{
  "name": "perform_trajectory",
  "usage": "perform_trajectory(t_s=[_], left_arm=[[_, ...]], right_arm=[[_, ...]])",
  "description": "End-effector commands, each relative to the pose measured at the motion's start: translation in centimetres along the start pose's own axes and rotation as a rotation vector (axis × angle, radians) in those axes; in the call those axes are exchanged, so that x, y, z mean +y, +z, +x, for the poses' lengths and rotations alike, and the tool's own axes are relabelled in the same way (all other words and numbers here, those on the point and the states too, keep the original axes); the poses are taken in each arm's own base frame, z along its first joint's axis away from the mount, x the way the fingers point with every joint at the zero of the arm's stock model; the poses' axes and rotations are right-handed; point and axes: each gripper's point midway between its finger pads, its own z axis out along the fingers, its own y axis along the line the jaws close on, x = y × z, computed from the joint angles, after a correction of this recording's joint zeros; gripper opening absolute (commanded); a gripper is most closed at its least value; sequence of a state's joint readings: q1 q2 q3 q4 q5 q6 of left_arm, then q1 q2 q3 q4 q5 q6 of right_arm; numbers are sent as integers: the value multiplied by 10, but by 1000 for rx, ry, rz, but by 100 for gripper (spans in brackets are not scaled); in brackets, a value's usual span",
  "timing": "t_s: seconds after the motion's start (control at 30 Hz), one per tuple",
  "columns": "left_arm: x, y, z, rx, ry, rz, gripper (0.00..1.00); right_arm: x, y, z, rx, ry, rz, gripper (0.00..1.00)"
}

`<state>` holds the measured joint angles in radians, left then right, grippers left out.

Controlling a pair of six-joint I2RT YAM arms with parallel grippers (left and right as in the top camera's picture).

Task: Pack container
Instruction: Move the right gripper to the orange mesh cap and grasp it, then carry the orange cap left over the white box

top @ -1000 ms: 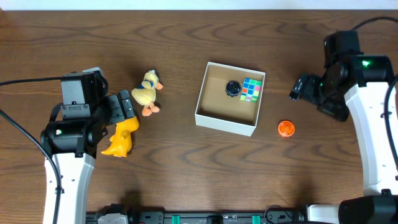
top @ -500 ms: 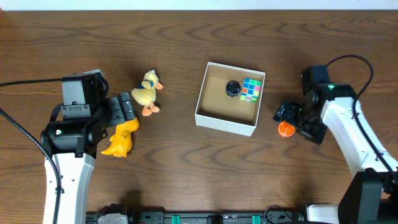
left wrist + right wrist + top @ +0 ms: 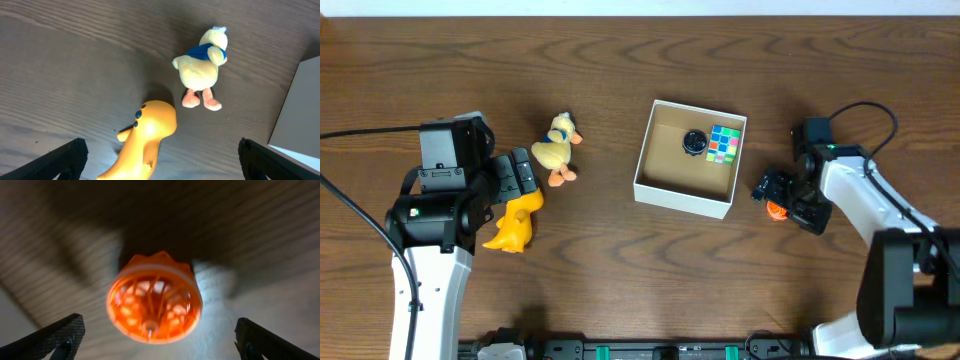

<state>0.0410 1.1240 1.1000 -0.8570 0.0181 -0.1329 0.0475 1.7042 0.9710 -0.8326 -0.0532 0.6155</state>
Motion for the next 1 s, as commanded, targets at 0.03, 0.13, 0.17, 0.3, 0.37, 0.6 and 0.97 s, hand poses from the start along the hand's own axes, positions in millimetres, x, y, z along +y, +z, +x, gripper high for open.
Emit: perform_trajectory(t_s=[0.03,0.13,0.17,0.3,0.37,0.6,0.97], left_arm=[[0,-4,-5,-16,9,-7,98],[0,-4,-5,-16,10,-7,98],[0,-4,-5,-16,9,-7,98],[0,-4,-5,-16,9,-7,98],[0,-4,-5,-16,9,-7,98],[0,-4,-5,-16,9,-7,98],[0,-4,-5,-16,9,-7,98]], right_arm=[[-1,16,3,36,13,27,99],[0,22,1,37,13,28,99],[0,22,1,37,13,27,99],[2,23,-2,26,11,19,99],[3,23,-3,21,11,16,95],[3,23,-3,21,11,16,76],[3,23,-3,22,11,16,51]])
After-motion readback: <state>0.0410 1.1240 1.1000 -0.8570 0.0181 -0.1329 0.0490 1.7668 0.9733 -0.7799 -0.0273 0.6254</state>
